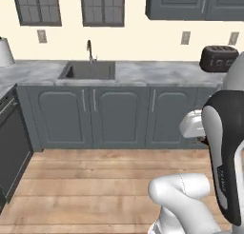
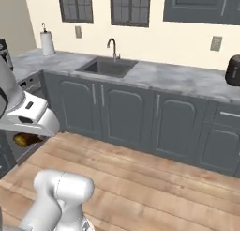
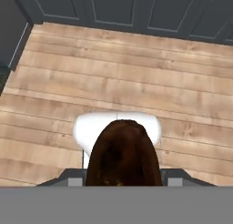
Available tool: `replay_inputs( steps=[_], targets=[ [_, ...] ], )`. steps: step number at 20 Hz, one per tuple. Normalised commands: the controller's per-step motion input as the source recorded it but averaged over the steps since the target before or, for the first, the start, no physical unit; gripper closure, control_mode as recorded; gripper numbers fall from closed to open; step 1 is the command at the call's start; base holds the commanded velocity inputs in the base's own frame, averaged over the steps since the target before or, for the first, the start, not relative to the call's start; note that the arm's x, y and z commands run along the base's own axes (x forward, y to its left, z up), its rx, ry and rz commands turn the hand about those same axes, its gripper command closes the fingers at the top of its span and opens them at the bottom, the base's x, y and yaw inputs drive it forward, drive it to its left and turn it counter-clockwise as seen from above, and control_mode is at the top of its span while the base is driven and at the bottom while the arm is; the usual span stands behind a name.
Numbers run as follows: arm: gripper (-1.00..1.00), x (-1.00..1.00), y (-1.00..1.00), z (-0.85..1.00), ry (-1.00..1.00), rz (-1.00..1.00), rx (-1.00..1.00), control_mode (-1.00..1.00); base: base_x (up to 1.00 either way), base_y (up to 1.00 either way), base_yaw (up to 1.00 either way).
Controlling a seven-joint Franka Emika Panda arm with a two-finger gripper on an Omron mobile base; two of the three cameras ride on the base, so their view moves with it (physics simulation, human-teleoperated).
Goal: Pick sweet potato from the fridge and place it on the plate on the counter.
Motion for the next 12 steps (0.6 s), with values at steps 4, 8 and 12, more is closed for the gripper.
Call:
replay_inputs(
  steps=[4, 8, 12],
  targets=[
    [1.0, 0.0, 0.0, 0.0, 0.0, 0.0, 0.0, 1.0, 1.0, -0.02, 0.62],
    [1.0, 0.0, 0.0, 0.0, 0.0, 0.0, 0.0, 1.0, 0.98, -0.13, 0.76],
    [1.0, 0.0, 0.0, 0.0, 0.0, 0.0, 0.0, 1.0, 0.83, -0.11, 0.83]
  ],
)
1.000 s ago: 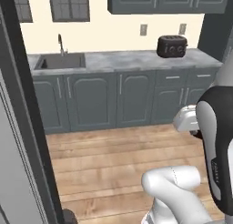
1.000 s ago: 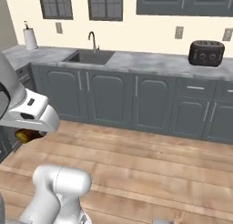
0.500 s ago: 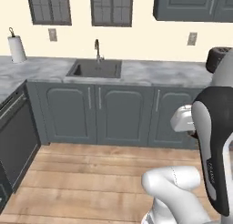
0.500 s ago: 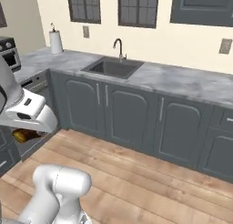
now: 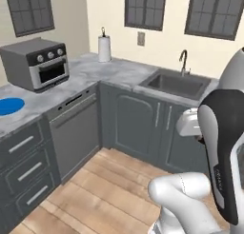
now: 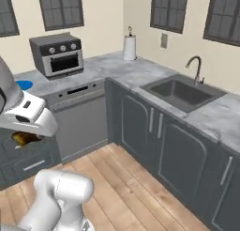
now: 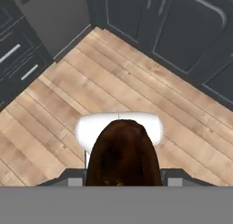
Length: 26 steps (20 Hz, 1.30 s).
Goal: Pick sweet potato from the fridge and place it on the plate on the counter.
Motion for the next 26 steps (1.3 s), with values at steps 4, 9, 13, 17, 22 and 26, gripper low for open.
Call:
replay_inputs(
  steps=[4, 9, 13, 17, 22, 26],
  targets=[
    [1.0, 0.0, 0.0, 0.0, 0.0, 0.0, 0.0, 1.0, 0.76, -0.05, 0.84],
    [1.0, 0.0, 0.0, 0.0, 0.0, 0.0, 0.0, 1.0, 0.78, -0.05, 0.84],
    [1.0, 0.0, 0.0, 0.0, 0.0, 0.0, 0.0, 1.0, 0.94, -0.09, 0.78],
    [1.0, 0.0, 0.0, 0.0, 0.0, 0.0, 0.0, 1.0, 0.88, -0.35, 0.52],
    [1.0, 0.0, 0.0, 0.0, 0.0, 0.0, 0.0, 1.0, 0.9, -0.55, 0.23],
    [1.0, 0.0, 0.0, 0.0, 0.0, 0.0, 0.0, 1.0, 0.77, -0.35, 0.05]
  ],
)
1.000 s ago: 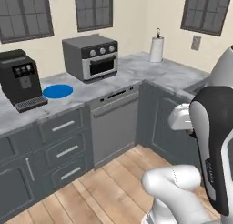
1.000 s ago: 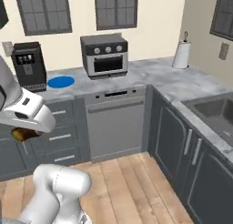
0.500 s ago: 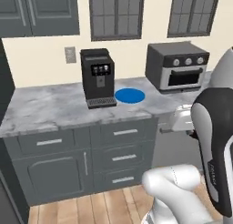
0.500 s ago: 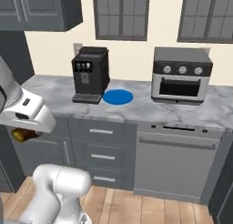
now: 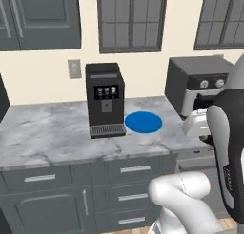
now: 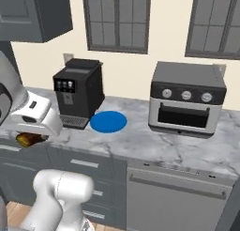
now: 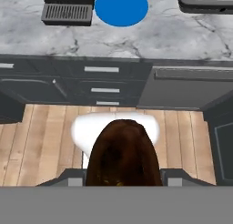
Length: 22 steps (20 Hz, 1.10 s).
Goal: Pick sweet potato from the fridge and place it on the plate on the counter.
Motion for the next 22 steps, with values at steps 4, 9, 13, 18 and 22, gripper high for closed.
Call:
replay_inputs(
  steps=[4, 9, 13, 18, 22],
  targets=[
    [1.0, 0.0, 0.0, 0.0, 0.0, 0.0, 0.0, 1.0, 0.68, -0.1, 0.0],
    [1.0, 0.0, 0.0, 0.0, 0.0, 0.0, 0.0, 1.0, 0.68, -0.03, -0.1],
    [1.0, 0.0, 0.0, 0.0, 0.0, 0.0, 0.0, 1.0, 0.54, -0.2, -0.02],
    [1.0, 0.0, 0.0, 0.0, 0.0, 0.0, 0.0, 1.0, 0.65, -0.31, 0.0],
    [1.0, 0.86, -0.31, -0.46, 0.0, 0.08, 0.07, -1.0, 0.0, 0.0, 0.0]
  ],
)
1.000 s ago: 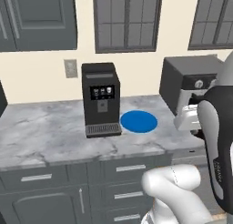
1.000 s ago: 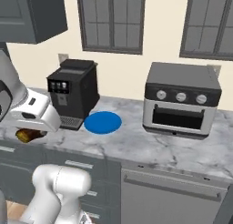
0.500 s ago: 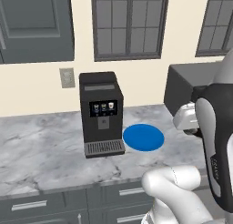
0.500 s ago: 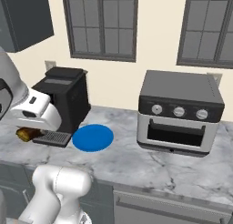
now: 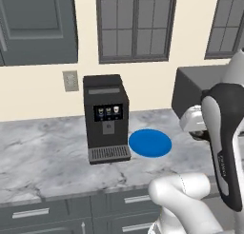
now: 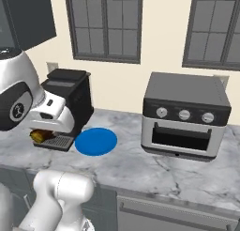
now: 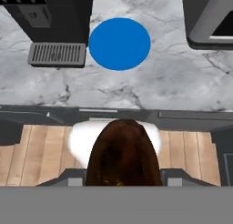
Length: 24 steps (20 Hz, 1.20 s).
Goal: Pick sweet potato from the fridge and place it on the plate on the counter.
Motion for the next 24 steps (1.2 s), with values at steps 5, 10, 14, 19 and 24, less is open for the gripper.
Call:
replay_inputs(
  steps=[5, 10, 14, 19, 24],
  targets=[
    [1.0, 0.99, -0.13, -0.66, 0.01, 0.19, 0.03, -1.0, 0.0, 0.0, 0.0],
    [1.0, 0.82, 0.0, -0.82, 0.01, 0.17, 0.0, -1.0, 0.0, 0.0, 0.0],
    [1.0, 0.56, 0.0, -0.69, 0.0, 0.07, 0.0, -1.0, 0.0, 0.0, 0.0],
    [1.0, 0.37, 0.0, -0.54, 0.0, 0.0, -0.01, -1.0, 0.0, 0.0, 0.0],
    [1.0, 0.51, 0.0, -0.39, 0.0, 0.0, 0.0, -1.0, 0.0, 0.0, 0.0]
  ],
)
